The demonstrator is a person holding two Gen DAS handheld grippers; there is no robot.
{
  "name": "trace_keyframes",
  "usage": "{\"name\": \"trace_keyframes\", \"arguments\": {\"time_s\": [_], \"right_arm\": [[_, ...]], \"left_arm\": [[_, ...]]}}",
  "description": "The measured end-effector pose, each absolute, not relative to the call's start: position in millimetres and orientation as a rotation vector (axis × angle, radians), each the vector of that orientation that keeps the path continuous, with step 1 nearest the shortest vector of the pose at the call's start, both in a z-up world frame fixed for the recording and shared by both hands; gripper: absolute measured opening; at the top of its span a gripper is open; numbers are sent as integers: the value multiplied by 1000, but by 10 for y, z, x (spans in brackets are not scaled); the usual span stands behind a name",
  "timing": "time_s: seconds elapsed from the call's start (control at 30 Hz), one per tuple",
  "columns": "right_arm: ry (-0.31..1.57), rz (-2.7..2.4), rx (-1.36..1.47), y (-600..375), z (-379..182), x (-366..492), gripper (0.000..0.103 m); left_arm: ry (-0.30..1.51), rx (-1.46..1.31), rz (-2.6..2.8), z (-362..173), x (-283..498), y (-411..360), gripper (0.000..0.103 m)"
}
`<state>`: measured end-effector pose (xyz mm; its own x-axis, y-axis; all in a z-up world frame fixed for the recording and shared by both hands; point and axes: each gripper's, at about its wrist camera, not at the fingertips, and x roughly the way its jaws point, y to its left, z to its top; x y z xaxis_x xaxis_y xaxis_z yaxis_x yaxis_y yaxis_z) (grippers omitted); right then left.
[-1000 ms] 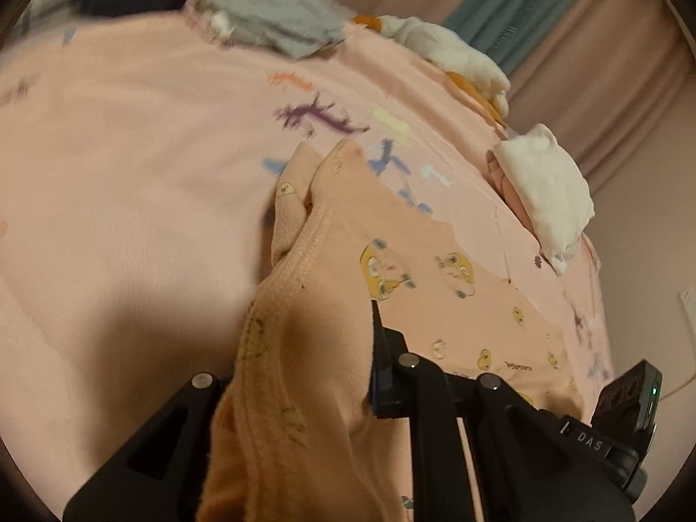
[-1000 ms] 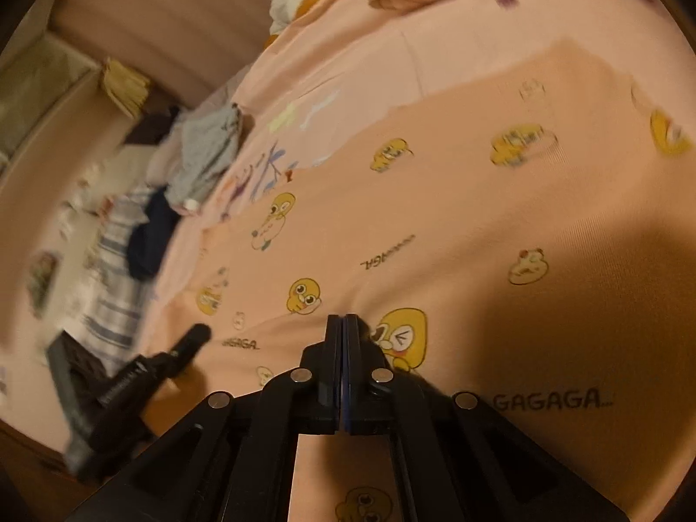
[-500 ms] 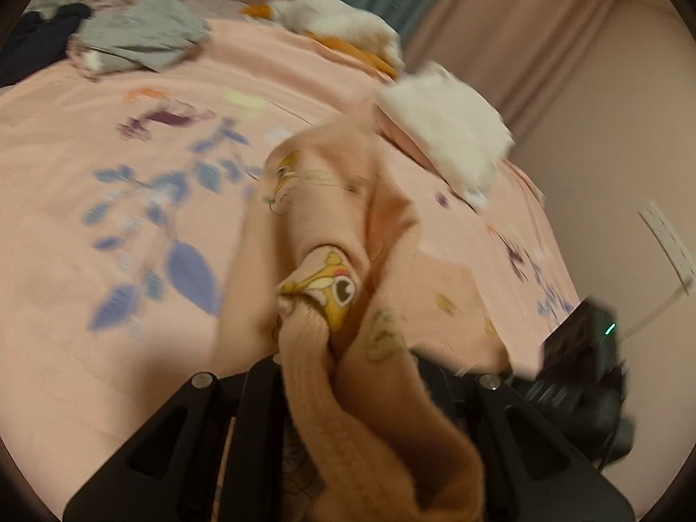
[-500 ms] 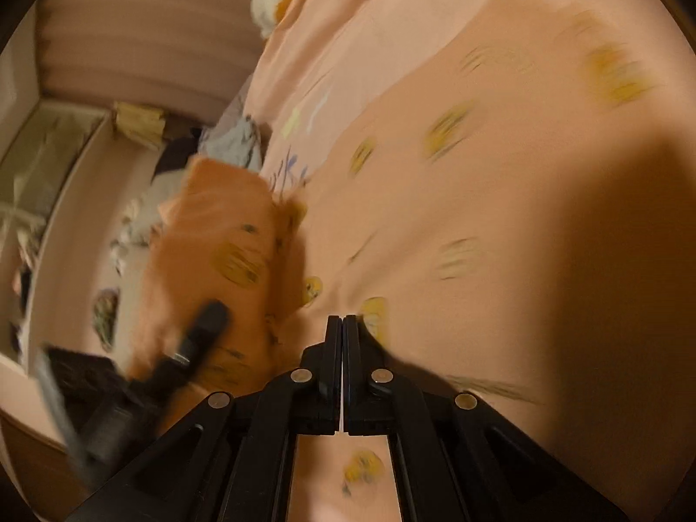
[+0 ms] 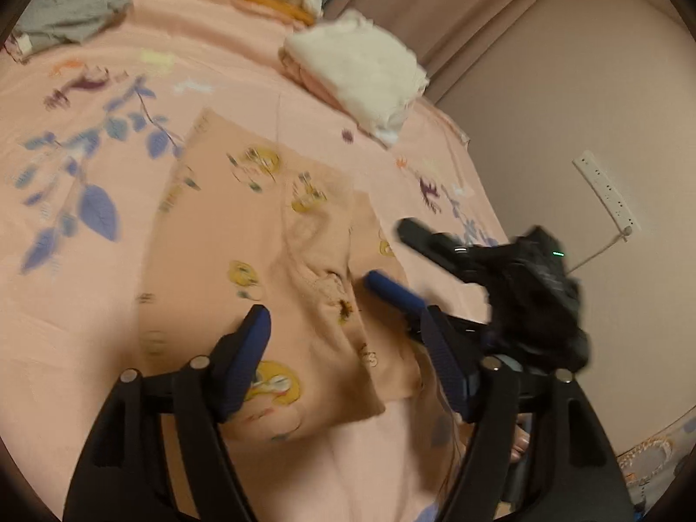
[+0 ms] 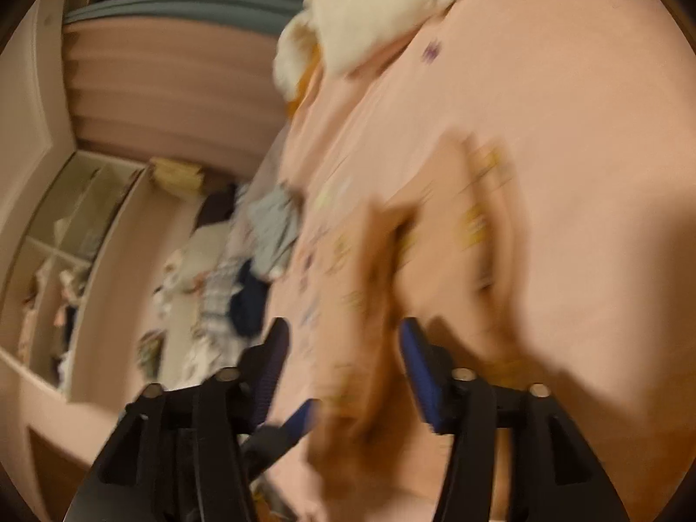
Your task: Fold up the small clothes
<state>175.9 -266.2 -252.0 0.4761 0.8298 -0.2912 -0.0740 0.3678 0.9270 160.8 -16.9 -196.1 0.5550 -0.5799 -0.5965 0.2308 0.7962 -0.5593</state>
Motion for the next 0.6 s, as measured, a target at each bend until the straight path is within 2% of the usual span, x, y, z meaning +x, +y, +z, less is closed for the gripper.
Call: {"name": "trace_keyframes", "arguments": {"time_s": [0.07, 0.17, 0.37, 0.47, 0.57, 0.6], "right_arm": [[940, 670, 995, -2529, -2548, 1830, 62], [959, 595, 957, -2478, -2578, 1843, 62], [855, 602, 987, -2469, -2565, 1872, 62], [804, 624, 1006, -2404, -2623, 1912, 54], [894, 502, 891, -2292, -2609, 1980, 38], [898, 486, 866, -2267, -2596, 1980, 38]], "left_arm": [[811, -424, -436, -1951, 1508, -12, 81], [792, -386, -314, -2096, 1480, 218, 81], [857, -321, -171, -2469, 1553, 514, 81], [833, -369, -136, -2563, 1525, 654, 81], [835, -368, -150, -2573, 1520, 683, 83], [833, -373, -155, -2593, 1521, 696, 84]]}}
